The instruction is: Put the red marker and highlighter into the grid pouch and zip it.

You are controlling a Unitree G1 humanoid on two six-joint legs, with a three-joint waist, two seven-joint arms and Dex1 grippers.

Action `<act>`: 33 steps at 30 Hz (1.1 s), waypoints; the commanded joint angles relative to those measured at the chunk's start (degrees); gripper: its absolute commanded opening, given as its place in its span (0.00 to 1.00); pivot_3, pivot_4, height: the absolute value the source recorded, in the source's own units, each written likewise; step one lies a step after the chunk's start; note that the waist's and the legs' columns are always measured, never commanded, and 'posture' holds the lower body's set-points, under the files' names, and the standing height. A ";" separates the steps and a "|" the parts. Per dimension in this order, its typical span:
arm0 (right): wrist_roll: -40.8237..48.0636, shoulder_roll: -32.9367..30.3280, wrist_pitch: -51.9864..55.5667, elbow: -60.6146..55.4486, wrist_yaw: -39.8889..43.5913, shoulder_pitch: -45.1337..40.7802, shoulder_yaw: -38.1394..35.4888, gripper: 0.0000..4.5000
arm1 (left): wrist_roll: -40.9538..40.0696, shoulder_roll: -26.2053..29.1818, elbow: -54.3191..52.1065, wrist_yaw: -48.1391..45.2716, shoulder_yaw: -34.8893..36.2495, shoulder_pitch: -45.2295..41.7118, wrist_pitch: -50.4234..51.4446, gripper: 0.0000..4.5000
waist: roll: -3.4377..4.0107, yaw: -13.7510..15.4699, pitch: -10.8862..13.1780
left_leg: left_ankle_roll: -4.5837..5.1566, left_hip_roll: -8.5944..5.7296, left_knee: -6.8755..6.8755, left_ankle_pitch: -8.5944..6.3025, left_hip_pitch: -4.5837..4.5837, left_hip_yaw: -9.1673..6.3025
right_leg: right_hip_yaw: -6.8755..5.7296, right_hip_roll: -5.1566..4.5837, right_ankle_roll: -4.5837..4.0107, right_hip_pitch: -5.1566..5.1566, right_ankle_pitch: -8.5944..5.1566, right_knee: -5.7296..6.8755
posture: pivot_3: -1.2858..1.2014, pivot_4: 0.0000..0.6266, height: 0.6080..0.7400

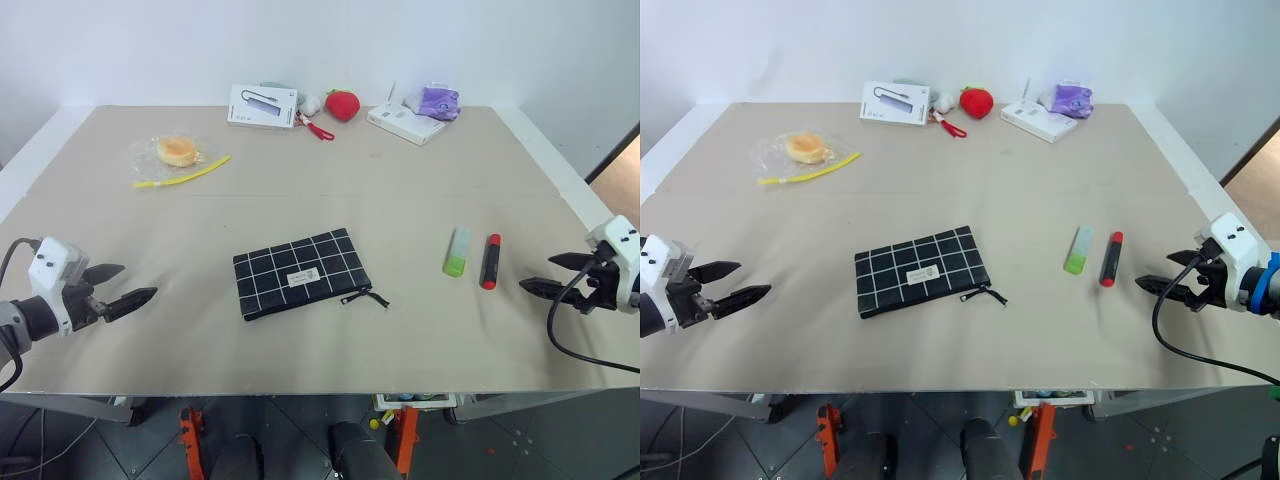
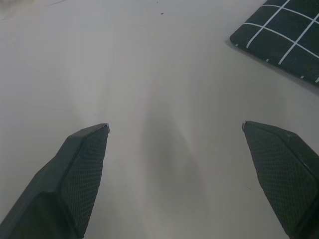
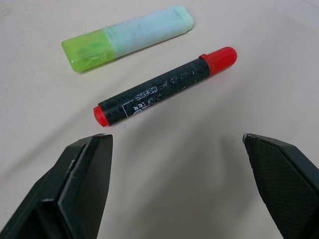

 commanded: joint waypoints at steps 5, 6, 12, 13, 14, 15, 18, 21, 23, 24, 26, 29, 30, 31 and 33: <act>0.51 -0.66 1.34 -1.70 0.16 -0.03 -1.76 1.00 | 2.28 -0.47 -0.06 1.82 0.68 -1.62 -0.59 0.98 | 0.00 0.01 0.00 | 0.00 0.00 0.00 0.00 0.00 0.00 | 0.00 0.00 0.00 0.00 0.00 0.01 | 0.52 0.24 0.95; 0.55 -0.59 1.40 -1.79 0.10 -0.01 -1.82 1.00 | 2.43 -0.53 0.02 1.85 0.68 -1.83 -0.50 0.98 | 0.00 0.01 0.00 | 0.00 0.00 0.00 0.00 0.00 -0.01 | 0.00 0.00 0.00 0.00 0.00 0.01 | 0.52 0.24 0.95; 0.78 -0.31 1.57 -2.16 -0.04 0.11 -2.01 1.00 | 2.39 -0.81 0.78 2.02 0.93 -3.66 0.08 0.98 | 0.00 0.01 0.00 | 0.00 0.00 0.00 0.00 0.01 0.00 | 0.00 0.00 0.01 0.00 0.00 0.03 | 0.52 0.24 0.95; 0.79 -0.25 1.58 -2.18 -0.11 0.08 -2.02 1.00 | 2.64 -0.74 0.97 1.92 0.77 -3.87 -0.04 0.98 | 0.00 0.01 0.00 | 0.00 0.00 0.00 0.00 0.01 0.00 | 0.00 0.00 0.01 0.00 0.00 0.04 | 0.52 0.24 0.95; 0.81 -0.20 1.57 -2.18 -0.14 0.06 -2.02 1.00 | 2.83 -0.74 1.10 1.86 0.66 -4.02 -0.09 0.98 | 0.00 0.01 0.00 | 0.00 0.00 0.00 0.00 0.01 -0.01 | 0.00 0.01 0.01 0.00 0.00 0.04 | 0.52 0.24 0.95; 0.81 -0.15 1.54 -2.18 -0.16 0.04 -2.01 1.00 | 3.02 -0.78 1.24 1.81 0.54 -4.20 -0.14 0.98 | 0.00 0.01 0.00 | 0.00 0.00 0.00 0.00 0.01 0.00 | 0.00 0.01 0.01 0.00 0.00 0.04 | 0.52 0.24 0.95; 0.85 -0.08 1.52 -2.17 -0.20 0.01 -2.08 1.00 | 2.91 -1.09 1.57 1.37 0.55 -4.78 0.11 0.98 | 0.00 0.01 0.00 | 0.00 0.00 0.01 0.00 0.01 0.00 | 0.00 0.01 0.01 0.00 0.01 0.05 | 0.52 0.24 0.95; 0.71 0.01 1.44 -1.88 -0.35 -0.20 -2.04 1.00 | 3.12 -1.28 1.97 1.10 0.39 -5.34 0.02 0.98 | 0.00 0.01 0.00 | 0.00 0.00 0.01 0.00 0.01 0.00 | 0.00 0.01 0.01 0.00 0.01 0.06 | 0.52 0.24 0.95; 0.66 0.02 1.43 -1.83 -0.43 -0.22 -2.07 1.00 | 3.23 -1.33 2.06 1.02 0.35 -5.47 0.00 0.98 | 0.00 0.01 0.00 | 0.00 0.00 0.02 0.00 0.01 -0.01 | 0.00 0.01 0.01 0.00 0.01 0.07 | 0.52 0.24 0.95; 0.64 0.04 1.41 -1.79 -0.44 -0.26 -2.06 1.00 | 3.26 -1.36 2.15 1.00 0.29 -5.61 0.00 0.98 | 0.00 0.01 0.00 | 0.00 0.00 0.02 0.00 0.01 -0.01 | 0.00 0.01 0.01 0.00 0.01 0.07 | 0.52 0.24 0.95; 0.59 0.12 1.31 -1.59 -0.57 -0.37 -2.05 1.00 | 3.37 -1.44 2.36 1.01 0.14 -5.87 -0.11 0.98 | 0.00 0.01 0.00 | 0.00 0.00 0.02 0.00 0.01 -0.01 | 0.00 0.01 0.01 0.00 0.01 0.09 | 0.52 0.24 0.95; 0.47 0.23 0.75 -1.18 -0.81 -0.49 -2.12 1.00 | 3.39 -1.53 2.61 0.85 -0.14 -6.20 -0.05 0.98 | 0.00 0.01 0.00 | 0.00 0.00 0.04 0.00 0.01 -0.01 | 0.00 0.01 0.01 0.01 0.01 0.11 | 0.52 0.24 0.95; 0.50 0.19 0.61 -1.08 -0.88 -0.40 -2.26 1.00 | 3.52 -1.56 2.65 0.89 -0.31 -6.29 -0.09 0.98 | 0.00 0.01 0.00 | 0.00 0.00 0.05 0.00 0.01 -0.01 | 0.00 0.01 0.01 0.01 0.01 0.12 | 0.52 0.24 0.95; 0.51 0.25 0.55 -0.87 -1.24 -0.56 -2.42 1.00 | 3.54 -1.65 2.78 0.88 -0.44 -6.52 -0.17 0.98 | 0.00 0.01 0.00 | 0.00 0.00 0.05 0.00 0.01 -0.01 | 0.00 0.01 0.01 0.01 0.01 0.12 | 0.52 0.24 0.95; 0.50 0.35 0.51 -0.54 -1.68 -0.90 -2.50 1.00 | 3.60 -1.75 3.05 0.90 -0.65 -6.93 -0.29 0.98 | 0.00 0.00 0.00 | 0.00 0.00 0.06 0.00 0.01 -0.01 | 0.00 0.01 0.01 0.01 0.01 0.15 | 0.52 0.24 0.95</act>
